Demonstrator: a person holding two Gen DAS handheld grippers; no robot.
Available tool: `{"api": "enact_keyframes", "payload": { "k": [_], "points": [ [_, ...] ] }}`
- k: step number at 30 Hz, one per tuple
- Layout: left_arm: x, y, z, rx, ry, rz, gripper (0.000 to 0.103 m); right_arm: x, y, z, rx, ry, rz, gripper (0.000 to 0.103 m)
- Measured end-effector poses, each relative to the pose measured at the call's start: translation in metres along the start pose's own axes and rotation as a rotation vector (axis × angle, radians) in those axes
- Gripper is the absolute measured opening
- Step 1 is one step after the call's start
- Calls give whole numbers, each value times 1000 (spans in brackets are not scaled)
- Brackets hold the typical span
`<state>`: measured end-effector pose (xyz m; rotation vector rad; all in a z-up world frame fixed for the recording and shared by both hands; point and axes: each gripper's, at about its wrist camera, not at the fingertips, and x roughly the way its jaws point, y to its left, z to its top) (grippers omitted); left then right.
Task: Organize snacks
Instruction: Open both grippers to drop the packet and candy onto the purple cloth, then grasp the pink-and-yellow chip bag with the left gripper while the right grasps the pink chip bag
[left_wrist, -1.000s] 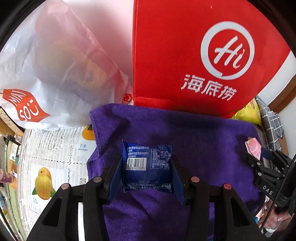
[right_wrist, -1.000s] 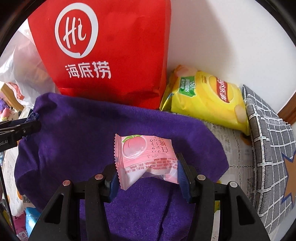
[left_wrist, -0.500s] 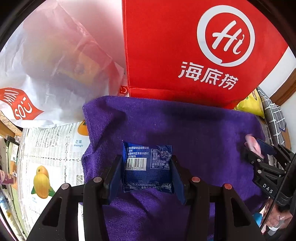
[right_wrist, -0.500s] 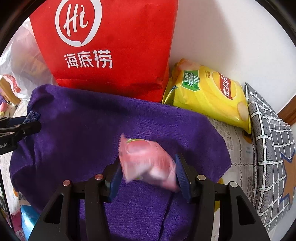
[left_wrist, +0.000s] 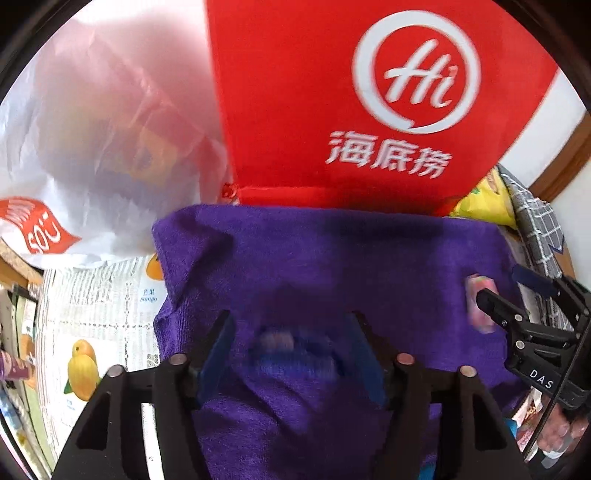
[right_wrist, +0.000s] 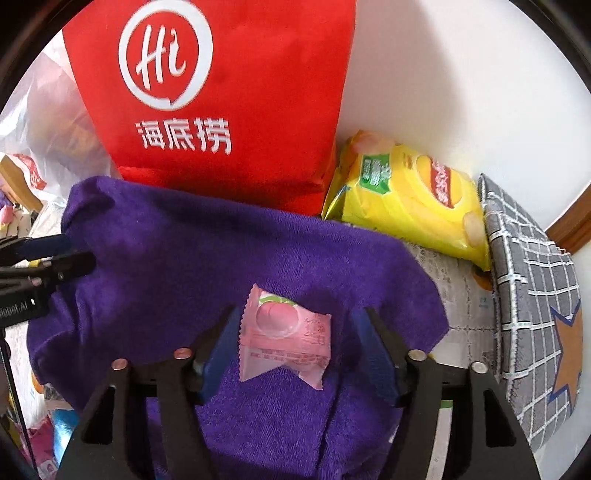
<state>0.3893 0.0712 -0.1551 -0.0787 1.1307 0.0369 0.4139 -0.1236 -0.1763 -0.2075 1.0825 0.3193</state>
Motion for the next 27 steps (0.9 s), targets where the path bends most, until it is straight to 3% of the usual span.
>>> {"api": "enact_keyframes", "payload": {
  "k": [7, 10, 13, 18, 23, 27],
  "points": [
    [-34, -15, -2, 44, -72, 47, 68, -56, -1, 8, 16, -113, -43, 76],
    [-56, -22, -4, 53, -116, 44, 72, -86, -6, 7, 62, -186, -18, 81],
    [-76, -23, -5, 60, -171, 30, 77, -115, -11, -3, 79, -259, 51, 81],
    [-100, -24, -7, 59, -215, -7, 79, -134, -18, -36, 94, -303, 18, 81],
    [-127, -28, -14, 75, -283, -52, 78, -127, -30, -85, 111, -178, -33, 81],
    [-151, -30, -22, 82, -328, -81, 78, -126, -31, -129, 127, -173, -78, 75]
  ]
}}
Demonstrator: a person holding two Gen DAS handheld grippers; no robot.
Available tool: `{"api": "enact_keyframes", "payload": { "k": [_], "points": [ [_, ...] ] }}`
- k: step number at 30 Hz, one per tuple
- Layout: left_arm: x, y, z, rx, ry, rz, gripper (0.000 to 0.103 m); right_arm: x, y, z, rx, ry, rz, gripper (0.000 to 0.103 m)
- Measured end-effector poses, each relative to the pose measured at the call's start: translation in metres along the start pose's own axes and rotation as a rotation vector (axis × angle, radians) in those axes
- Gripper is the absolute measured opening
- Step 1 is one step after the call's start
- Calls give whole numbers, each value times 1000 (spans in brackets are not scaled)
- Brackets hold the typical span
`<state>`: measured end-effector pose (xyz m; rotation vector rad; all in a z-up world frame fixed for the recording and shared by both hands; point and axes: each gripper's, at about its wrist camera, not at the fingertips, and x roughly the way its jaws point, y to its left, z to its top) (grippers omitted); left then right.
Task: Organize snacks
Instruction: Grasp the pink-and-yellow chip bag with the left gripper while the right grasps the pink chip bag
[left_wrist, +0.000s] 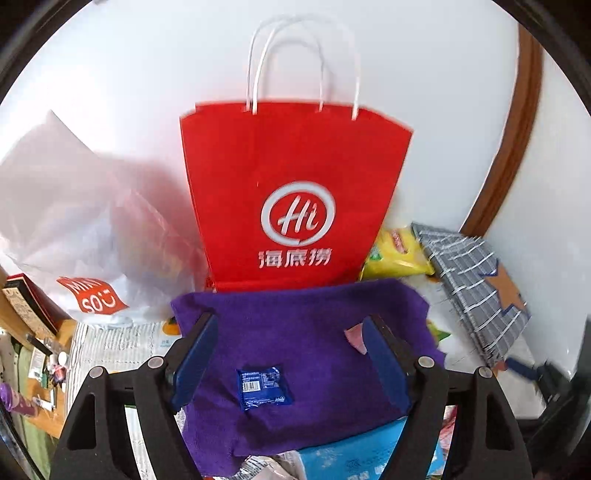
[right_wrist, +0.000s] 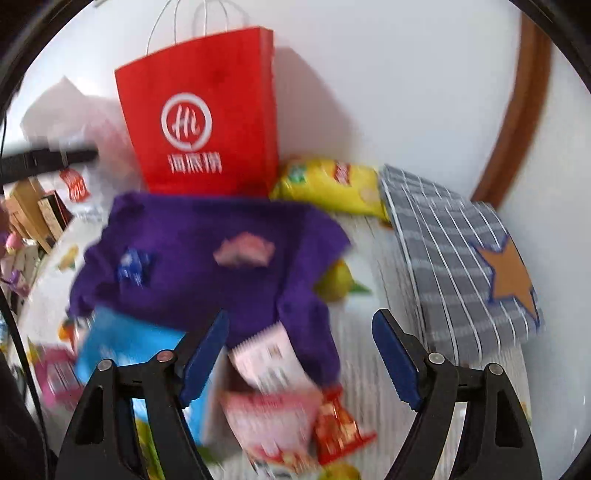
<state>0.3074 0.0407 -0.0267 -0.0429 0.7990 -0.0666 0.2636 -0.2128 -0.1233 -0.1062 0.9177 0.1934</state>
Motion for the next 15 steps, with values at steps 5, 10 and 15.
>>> {"api": "enact_keyframes", "payload": {
  "k": [5, 10, 15],
  "points": [
    [-31, -6, -1, 1, -36, -14, 79, -8, -20, -39, 146, 19, 20, 57],
    [-55, -7, -17, -17, -53, -33, 81, -9, -18, -60, 121, 54, 33, 58],
    [-72, -1, -35, -22, -20, -9, 82, 0, -3, -75, 77, 73, 59, 63]
  ]
}}
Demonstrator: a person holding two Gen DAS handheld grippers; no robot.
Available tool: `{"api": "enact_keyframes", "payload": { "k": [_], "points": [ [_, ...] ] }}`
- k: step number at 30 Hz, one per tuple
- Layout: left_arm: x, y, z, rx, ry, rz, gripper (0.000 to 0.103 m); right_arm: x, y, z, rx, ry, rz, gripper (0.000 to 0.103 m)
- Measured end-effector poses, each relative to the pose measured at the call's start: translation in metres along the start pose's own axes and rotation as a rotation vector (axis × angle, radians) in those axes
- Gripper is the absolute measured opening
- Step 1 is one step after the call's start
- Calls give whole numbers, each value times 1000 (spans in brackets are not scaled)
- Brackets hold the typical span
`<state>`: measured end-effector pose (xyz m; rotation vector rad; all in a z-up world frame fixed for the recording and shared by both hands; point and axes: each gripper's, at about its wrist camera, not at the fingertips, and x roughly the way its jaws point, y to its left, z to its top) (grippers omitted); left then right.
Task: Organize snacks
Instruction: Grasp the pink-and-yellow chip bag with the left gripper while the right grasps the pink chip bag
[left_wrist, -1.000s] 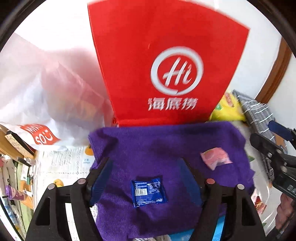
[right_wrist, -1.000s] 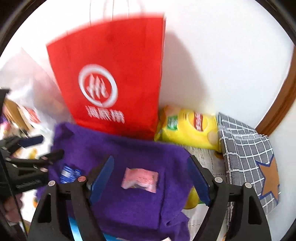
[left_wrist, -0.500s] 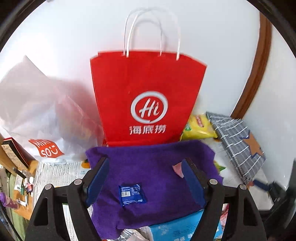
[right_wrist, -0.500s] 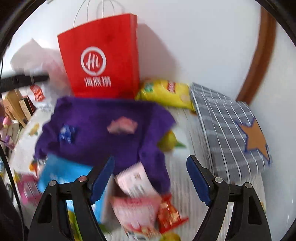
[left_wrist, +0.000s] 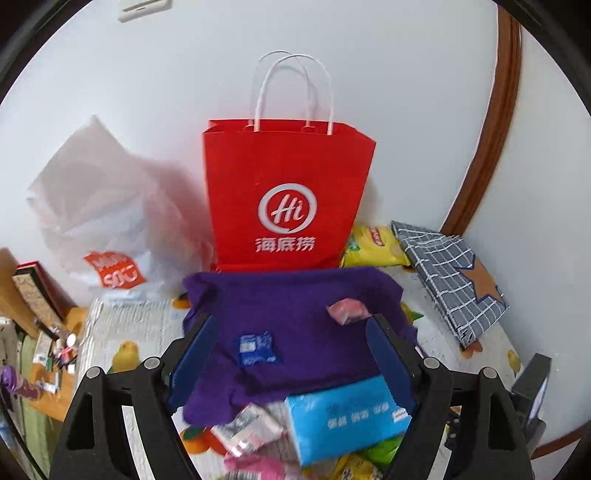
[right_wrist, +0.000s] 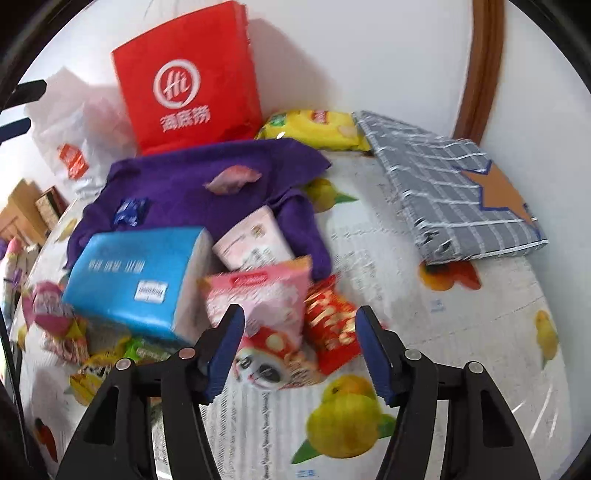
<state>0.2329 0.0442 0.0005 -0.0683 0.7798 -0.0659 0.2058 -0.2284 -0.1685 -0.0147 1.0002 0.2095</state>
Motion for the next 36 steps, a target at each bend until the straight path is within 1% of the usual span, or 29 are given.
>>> {"api": "enact_keyframes", "payload": {
  "k": [2, 3, 8, 9, 10, 11, 12, 14, 15, 18, 20, 22, 26, 29, 31, 33, 36],
  "points": [
    [-8, 6, -8, -16, -8, 12, 83, 5, 6, -4, -10, 1, 12, 65],
    [-12, 10, -12, -19, -11, 15, 84, 8, 9, -6, -14, -3, 13, 68],
    [-15, 28, -42, -32, 13, 79, 85, 20, 22, -12, -47, -10, 21, 69],
    [-13, 32, -47, -37, 22, 86, 85, 22, 23, -13, -56, -12, 21, 66],
    [-13, 35, -52, -42, 30, 92, 85, 23, 26, -15, -67, -13, 20, 57],
    [-11, 38, -60, -52, 40, 95, 85, 23, 27, -17, -74, -16, 26, 50],
    [-10, 41, -68, -60, 47, 95, 85, 22, 28, -19, -76, -23, 19, 47],
    [-6, 44, -81, -72, 63, 99, 85, 17, 29, -23, -79, -39, 0, 47],
    [-5, 45, -88, -77, 71, 100, 85, 15, 29, -26, -82, -47, 5, 46],
    [0, 44, -107, -79, 89, 79, 85, 8, 26, -35, -78, -74, 13, 46],
    [1, 40, -120, -62, 81, 60, 85, 6, 24, -42, -74, -87, 17, 46],
    [4, 36, -128, -52, 72, 53, 85, 5, 22, -46, -62, -93, 17, 46],
    [16, 36, -131, -96, 63, 37, 85, -3, 18, -48, -36, -128, 4, 46],
    [35, 35, -130, -90, 102, 95, 85, 3, 22, -49, -47, -96, -17, 46],
    [48, 36, -133, -92, 164, 108, 83, 3, 24, -50, -54, -94, -37, 46],
    [56, 40, -141, -115, 199, 65, 83, 1, 26, -49, -59, -100, -67, 46],
    [54, 42, -156, -121, 234, 10, 83, 6, 28, -50, -78, -82, -65, 46]
  ]
}}
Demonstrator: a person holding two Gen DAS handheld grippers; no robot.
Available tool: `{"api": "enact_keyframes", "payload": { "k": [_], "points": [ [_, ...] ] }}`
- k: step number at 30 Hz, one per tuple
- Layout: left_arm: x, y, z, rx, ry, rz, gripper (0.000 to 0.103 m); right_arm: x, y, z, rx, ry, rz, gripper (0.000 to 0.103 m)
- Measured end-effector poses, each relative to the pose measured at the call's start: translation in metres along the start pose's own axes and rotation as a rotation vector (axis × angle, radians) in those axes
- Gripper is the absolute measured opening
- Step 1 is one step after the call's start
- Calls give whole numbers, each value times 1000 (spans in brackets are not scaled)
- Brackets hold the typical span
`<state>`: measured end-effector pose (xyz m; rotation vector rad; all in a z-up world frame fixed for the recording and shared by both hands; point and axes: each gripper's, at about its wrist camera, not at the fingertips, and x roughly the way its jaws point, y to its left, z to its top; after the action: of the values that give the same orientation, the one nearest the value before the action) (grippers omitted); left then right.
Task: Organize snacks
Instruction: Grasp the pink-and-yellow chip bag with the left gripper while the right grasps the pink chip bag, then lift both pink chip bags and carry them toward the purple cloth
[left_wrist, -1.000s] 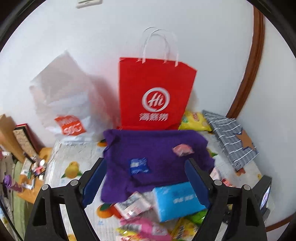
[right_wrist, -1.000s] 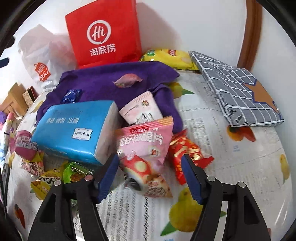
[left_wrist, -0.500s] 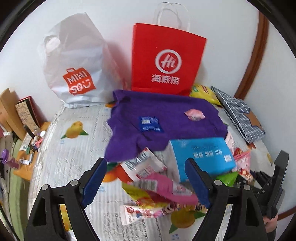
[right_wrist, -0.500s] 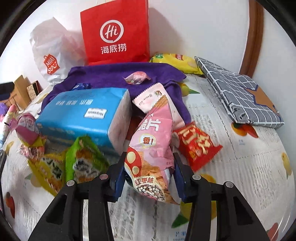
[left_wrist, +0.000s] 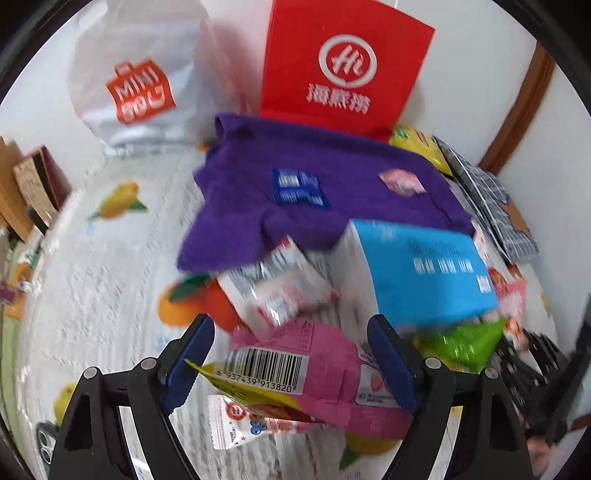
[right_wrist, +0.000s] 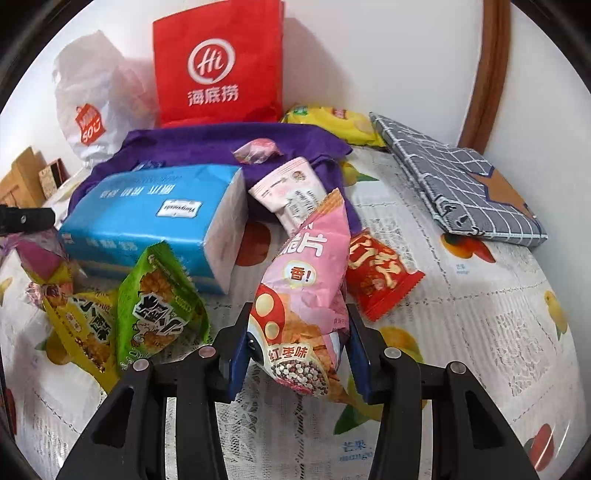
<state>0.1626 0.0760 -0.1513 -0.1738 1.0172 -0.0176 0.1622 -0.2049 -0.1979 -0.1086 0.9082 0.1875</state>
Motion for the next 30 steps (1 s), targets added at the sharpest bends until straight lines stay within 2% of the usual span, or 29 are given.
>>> {"api": "enact_keyframes", "payload": {
  "k": [5, 9, 12, 17, 24, 25, 26, 27, 30],
  "points": [
    [-4, 6, -27, 25, 15, -21, 85, 9, -9, 1, 40, 54, 34, 45],
    [3, 8, -45, 37, 92, -42, 85, 10, -13, -2, 62, 49, 55, 45],
    [2, 8, -57, 52, 82, -34, 85, 9, -15, 1, 74, 48, 61, 45],
    [-10, 7, -63, 60, 0, -5, 85, 10, -9, -1, 50, 53, 43, 46],
    [-15, 14, -44, 0, -102, -31, 83, 10, -11, 0, 53, 55, 52, 47],
    [-12, 17, -42, -15, -105, -38, 79, 10, -11, 0, 53, 55, 52, 47],
    [-9, 17, -41, -21, -101, -47, 67, 9, -11, 0, 55, 55, 54, 47],
    [-4, 18, -40, -27, -90, -71, 61, 9, -11, 1, 58, 56, 57, 47],
    [0, 20, -42, -43, -99, -105, 60, 10, -10, 1, 52, 56, 53, 47]
  ]
}}
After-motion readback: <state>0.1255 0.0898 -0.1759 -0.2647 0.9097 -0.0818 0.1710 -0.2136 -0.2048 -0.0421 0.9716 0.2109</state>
